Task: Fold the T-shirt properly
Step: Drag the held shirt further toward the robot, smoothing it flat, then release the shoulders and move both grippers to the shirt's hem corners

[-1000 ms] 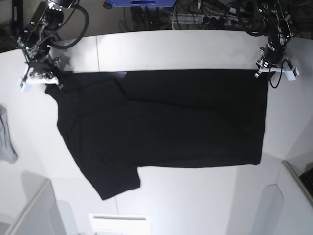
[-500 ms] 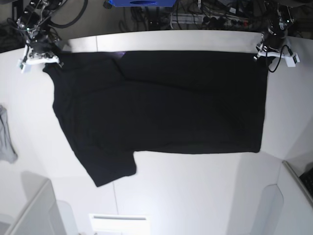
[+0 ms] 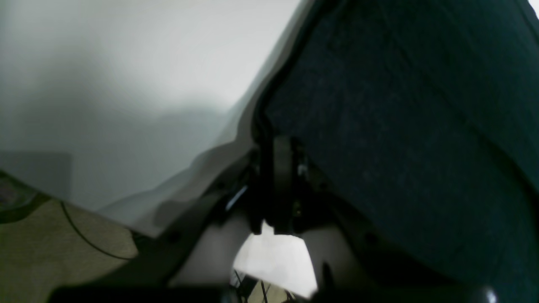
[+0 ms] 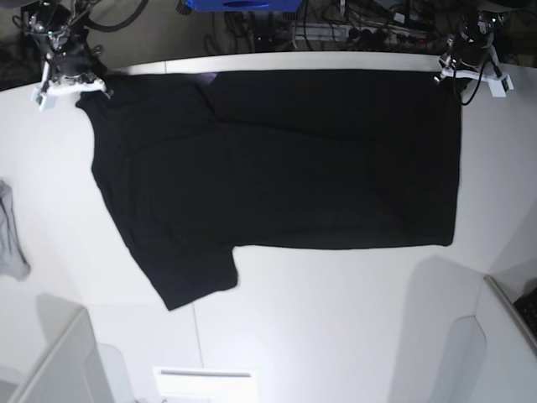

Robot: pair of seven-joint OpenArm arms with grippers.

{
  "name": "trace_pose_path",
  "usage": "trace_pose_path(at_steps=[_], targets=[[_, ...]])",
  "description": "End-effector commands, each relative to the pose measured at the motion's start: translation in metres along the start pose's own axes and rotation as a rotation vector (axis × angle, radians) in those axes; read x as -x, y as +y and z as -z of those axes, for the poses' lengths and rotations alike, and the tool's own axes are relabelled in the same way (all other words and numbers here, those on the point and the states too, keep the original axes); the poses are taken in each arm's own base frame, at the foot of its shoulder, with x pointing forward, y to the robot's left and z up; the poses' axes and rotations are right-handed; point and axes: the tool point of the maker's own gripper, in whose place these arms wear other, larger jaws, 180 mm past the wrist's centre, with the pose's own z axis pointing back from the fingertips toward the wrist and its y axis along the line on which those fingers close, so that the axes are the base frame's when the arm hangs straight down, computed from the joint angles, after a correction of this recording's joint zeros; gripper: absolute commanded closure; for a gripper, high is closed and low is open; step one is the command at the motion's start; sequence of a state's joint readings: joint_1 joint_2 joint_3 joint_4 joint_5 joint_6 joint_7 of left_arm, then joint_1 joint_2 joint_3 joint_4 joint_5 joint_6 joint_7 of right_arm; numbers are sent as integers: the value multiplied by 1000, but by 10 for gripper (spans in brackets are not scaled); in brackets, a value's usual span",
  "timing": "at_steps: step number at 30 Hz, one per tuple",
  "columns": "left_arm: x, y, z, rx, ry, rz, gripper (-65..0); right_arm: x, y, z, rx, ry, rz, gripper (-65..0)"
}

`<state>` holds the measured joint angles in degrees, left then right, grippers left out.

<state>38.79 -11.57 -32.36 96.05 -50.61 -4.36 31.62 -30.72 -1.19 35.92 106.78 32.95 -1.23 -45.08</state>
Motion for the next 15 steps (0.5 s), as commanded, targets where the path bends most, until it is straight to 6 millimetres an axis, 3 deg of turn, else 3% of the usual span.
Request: trace_pose_path(at_steps=[1,12,15], targets=[[-9,-1,-5,6,-23,16,0,-8,-1,-4,2,-28,-13,0],[-7,0,-5,-1,-19,13,0,-6,-4,-8,9,-27,-18,0],[-4,3,-7,-7,-12,14,0,-7,-5,-8,11,-31,-18,-218]])
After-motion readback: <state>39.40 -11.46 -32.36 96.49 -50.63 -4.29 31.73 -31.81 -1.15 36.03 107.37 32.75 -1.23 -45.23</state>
